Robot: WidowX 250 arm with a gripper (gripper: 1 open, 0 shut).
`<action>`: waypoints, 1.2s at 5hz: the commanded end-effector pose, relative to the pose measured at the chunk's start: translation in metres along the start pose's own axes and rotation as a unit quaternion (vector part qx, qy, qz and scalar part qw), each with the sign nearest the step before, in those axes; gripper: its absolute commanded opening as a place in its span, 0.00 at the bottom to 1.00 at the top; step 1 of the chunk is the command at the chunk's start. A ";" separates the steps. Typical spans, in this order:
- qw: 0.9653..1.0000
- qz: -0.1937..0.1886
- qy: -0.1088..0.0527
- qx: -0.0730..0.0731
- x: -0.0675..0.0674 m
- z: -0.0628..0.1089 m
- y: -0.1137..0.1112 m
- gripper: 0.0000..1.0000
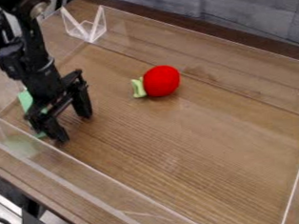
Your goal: Put the green stick in the brown bowl
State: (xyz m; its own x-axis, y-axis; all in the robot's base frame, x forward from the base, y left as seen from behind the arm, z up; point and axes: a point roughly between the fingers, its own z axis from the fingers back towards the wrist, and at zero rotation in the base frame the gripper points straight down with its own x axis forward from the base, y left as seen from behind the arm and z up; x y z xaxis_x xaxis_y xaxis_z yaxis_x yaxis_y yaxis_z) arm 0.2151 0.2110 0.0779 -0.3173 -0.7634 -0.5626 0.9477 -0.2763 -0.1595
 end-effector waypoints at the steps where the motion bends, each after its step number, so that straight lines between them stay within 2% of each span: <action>1: 1.000 -0.003 0.006 0.021 -0.022 0.027 0.000 1.00; 2: 1.000 -0.006 0.008 0.021 -0.025 0.029 -0.009 0.00; 4: 1.000 0.017 0.007 0.002 -0.021 0.032 -0.018 0.00; 6: 1.000 -0.002 0.014 0.013 -0.012 0.017 -0.005 0.00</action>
State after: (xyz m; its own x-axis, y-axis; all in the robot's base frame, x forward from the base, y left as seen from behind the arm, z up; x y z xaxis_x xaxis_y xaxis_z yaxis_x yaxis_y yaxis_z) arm 0.2088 0.2110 0.0915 -0.3303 -0.7584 -0.5619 0.9429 -0.2920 -0.1600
